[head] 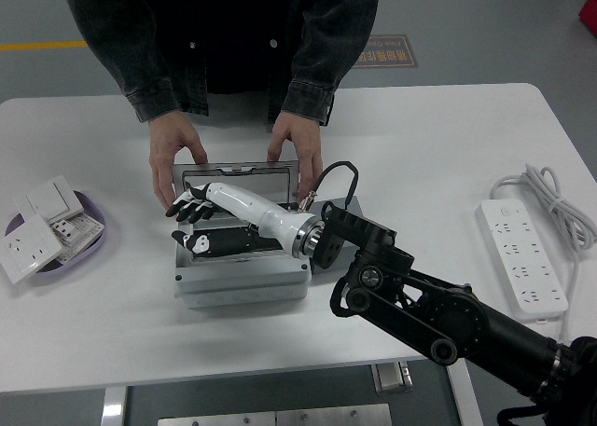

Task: Pick up the cylinder from the cube,place it in the box,flap close box

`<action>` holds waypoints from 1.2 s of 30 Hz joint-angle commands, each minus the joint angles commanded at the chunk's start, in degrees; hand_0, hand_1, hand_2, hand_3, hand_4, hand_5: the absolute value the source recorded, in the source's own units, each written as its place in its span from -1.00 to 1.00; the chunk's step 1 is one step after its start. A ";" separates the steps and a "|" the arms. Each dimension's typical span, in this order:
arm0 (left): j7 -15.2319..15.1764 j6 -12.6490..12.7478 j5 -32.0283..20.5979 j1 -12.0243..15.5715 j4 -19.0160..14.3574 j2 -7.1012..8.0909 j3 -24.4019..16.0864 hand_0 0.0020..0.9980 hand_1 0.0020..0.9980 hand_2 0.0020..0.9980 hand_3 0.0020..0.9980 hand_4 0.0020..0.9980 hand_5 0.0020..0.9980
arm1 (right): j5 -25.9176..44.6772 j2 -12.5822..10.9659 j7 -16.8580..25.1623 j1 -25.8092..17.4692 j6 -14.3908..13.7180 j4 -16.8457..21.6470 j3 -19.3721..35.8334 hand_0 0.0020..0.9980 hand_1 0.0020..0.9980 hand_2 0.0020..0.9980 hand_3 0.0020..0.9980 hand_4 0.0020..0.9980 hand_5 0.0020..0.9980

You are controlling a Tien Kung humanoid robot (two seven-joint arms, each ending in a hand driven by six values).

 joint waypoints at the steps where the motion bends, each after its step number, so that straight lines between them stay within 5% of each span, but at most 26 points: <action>1: -0.01 -0.01 0.04 -0.02 0.00 0.02 0.00 0.28 0.36 0.36 0.48 0.64 -0.36 | 1.52 -0.31 0.06 0.53 -0.06 0.21 0.84 0.26 0.30 0.33 0.38 0.20 -0.20; 23: 0.03 -0.18 0.11 -0.66 0.00 0.36 0.72 0.28 0.36 0.36 0.48 0.64 -0.36 | 1.96 -3.52 0.96 8.97 -0.20 -11.08 5.63 0.23 0.28 0.31 0.38 0.21 -0.21; 30: -0.06 -0.21 0.21 -0.84 0.00 0.44 0.54 0.28 0.36 0.36 0.48 0.64 -0.35 | 0.47 -6.79 -0.18 9.46 0.62 -9.71 1.47 0.22 0.27 0.31 0.38 0.22 -0.20; 36: -0.15 -0.26 0.23 -0.74 0.00 0.34 0.27 0.28 0.36 0.36 0.48 0.64 -0.36 | 0.44 -11.81 -0.97 9.88 0.77 -4.52 -0.52 0.21 0.27 0.31 0.38 0.25 -0.17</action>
